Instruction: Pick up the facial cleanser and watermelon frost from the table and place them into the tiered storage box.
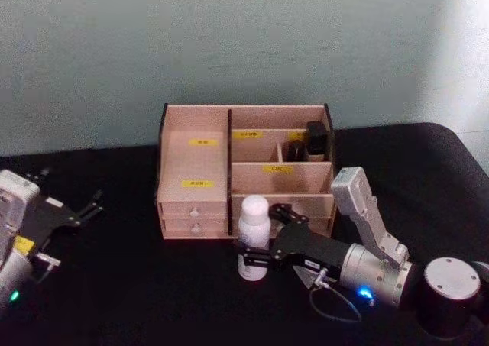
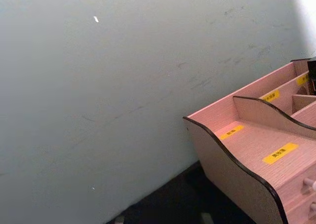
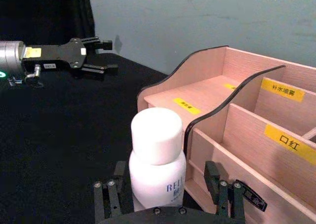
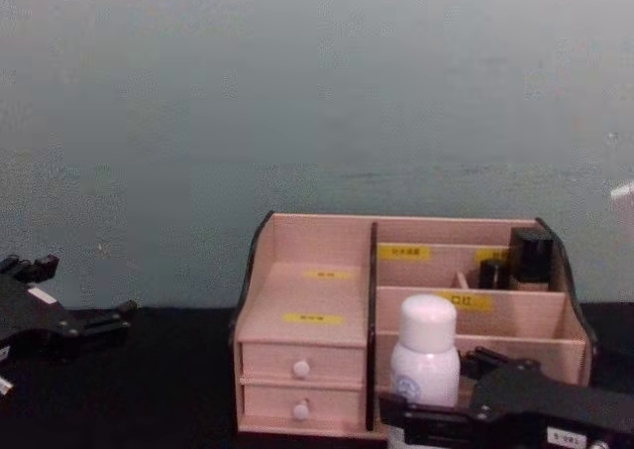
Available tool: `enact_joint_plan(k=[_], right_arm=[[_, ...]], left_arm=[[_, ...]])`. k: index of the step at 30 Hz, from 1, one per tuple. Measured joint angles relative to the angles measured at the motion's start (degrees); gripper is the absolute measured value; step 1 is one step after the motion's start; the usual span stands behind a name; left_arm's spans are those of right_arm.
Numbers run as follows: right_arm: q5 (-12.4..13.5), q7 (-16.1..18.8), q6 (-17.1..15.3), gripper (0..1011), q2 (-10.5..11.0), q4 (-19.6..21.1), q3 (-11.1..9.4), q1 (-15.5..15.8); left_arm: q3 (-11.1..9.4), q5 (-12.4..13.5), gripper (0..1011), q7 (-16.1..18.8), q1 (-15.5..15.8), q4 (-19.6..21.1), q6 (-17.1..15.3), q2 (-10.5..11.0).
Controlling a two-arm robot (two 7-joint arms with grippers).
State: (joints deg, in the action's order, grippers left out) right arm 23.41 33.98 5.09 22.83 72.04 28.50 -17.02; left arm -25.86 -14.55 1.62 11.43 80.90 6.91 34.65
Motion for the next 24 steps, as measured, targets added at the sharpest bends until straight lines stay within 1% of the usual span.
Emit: enact_joint_plan(k=[15, 18, 22, 23, 24], right_arm=[[0.08, 0.13, 0.07, 1003, 0.05, 0.03, -0.04, 0.04], [0.10, 0.17, 0.09, 960, 0.06, 0.05, -0.04, 0.04], [0.12, 0.20, 0.10, 841, 0.08, 0.06, -0.04, 0.04], [0.13, 0.20, 0.11, 841, 0.08, 0.06, -0.04, 0.04], [0.13, 0.21, 0.11, 810, 0.08, 0.06, -0.04, 0.04]], left_arm=[[0.00, 0.00, 1001, 0.00, 0.00, 0.00, 0.00, 0.00], [0.00, 0.00, 1001, 0.00, 0.00, 0.00, 0.00, 0.00], [0.00, 0.00, 1002, 0.00, 0.00, 0.00, 0.00, 0.00], [0.00, 0.00, 1001, 0.00, 0.00, 0.00, 0.00, 0.00], [0.00, 0.00, 1001, 0.00, 0.00, 0.00, 0.00, 0.00]])
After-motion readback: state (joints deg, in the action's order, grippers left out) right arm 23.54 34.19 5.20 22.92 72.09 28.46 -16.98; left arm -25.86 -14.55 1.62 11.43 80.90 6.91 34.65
